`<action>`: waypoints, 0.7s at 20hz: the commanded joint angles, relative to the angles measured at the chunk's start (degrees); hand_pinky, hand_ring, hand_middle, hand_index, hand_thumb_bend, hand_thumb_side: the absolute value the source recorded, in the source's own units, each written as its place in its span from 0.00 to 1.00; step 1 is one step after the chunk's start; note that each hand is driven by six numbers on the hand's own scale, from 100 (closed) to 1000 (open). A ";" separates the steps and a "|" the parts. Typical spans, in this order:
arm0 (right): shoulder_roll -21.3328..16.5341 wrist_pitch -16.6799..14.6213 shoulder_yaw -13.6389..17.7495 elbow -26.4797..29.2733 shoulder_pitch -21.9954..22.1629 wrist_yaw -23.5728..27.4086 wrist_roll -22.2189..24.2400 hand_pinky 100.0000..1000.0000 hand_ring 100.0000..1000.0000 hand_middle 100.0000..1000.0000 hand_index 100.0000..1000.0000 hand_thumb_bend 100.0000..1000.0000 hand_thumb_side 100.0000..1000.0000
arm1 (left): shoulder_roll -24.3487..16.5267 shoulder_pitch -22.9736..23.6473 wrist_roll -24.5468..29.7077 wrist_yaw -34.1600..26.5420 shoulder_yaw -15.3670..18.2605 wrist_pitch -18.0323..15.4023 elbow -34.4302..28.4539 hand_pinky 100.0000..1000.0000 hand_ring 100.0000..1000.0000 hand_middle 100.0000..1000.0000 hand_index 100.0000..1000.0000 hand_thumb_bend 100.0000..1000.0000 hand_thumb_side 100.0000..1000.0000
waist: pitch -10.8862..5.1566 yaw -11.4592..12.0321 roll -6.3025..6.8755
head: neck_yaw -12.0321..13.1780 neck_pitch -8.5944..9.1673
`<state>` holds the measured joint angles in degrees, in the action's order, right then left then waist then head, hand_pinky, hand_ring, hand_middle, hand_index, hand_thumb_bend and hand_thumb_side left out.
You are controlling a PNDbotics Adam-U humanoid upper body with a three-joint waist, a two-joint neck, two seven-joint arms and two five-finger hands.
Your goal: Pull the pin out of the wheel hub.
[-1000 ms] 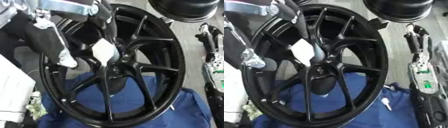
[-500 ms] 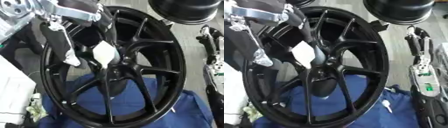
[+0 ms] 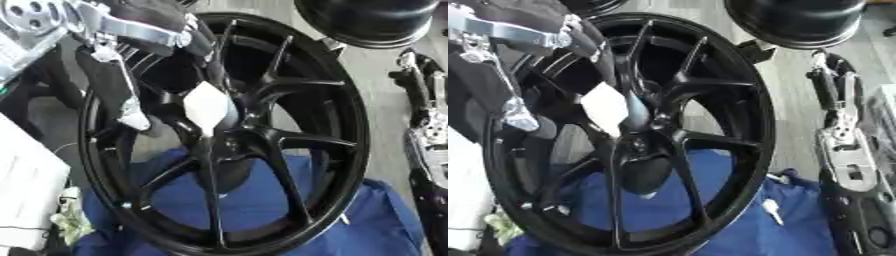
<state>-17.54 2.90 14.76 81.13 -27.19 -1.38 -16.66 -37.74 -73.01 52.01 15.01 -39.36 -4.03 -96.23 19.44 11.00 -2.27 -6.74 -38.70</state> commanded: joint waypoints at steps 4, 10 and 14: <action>-0.94 -0.08 -0.11 0.53 -0.79 -0.43 0.22 0.76 0.63 0.66 0.74 0.00 0.65 | 0.40 -0.84 -0.05 0.86 1.32 -0.55 1.55 0.84 0.80 0.75 0.81 0.49 0.00 | -1.12 -0.20 0.06 | -0.16 0.68; -0.88 0.02 -0.22 0.53 -0.80 -0.49 0.23 0.76 0.63 0.66 0.74 0.00 0.65 | 0.97 -0.90 -0.05 -0.92 0.65 -0.92 2.82 0.84 0.80 0.74 0.79 0.42 0.00 | -1.05 -0.28 -0.01 | 0.15 1.26; -0.88 0.07 -0.37 0.50 -0.81 -0.55 0.33 0.76 0.63 0.66 0.74 0.00 0.65 | 1.27 -0.88 -0.05 -3.04 -0.17 -0.92 3.70 0.82 0.79 0.73 0.78 0.35 0.04 | -1.00 -0.35 -0.01 | 0.34 1.46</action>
<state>-17.41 3.02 14.40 81.13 -27.21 -1.55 -16.53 -36.18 -73.00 52.06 12.81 -39.83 -4.82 -92.49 19.53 10.69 -2.32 -6.58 -38.09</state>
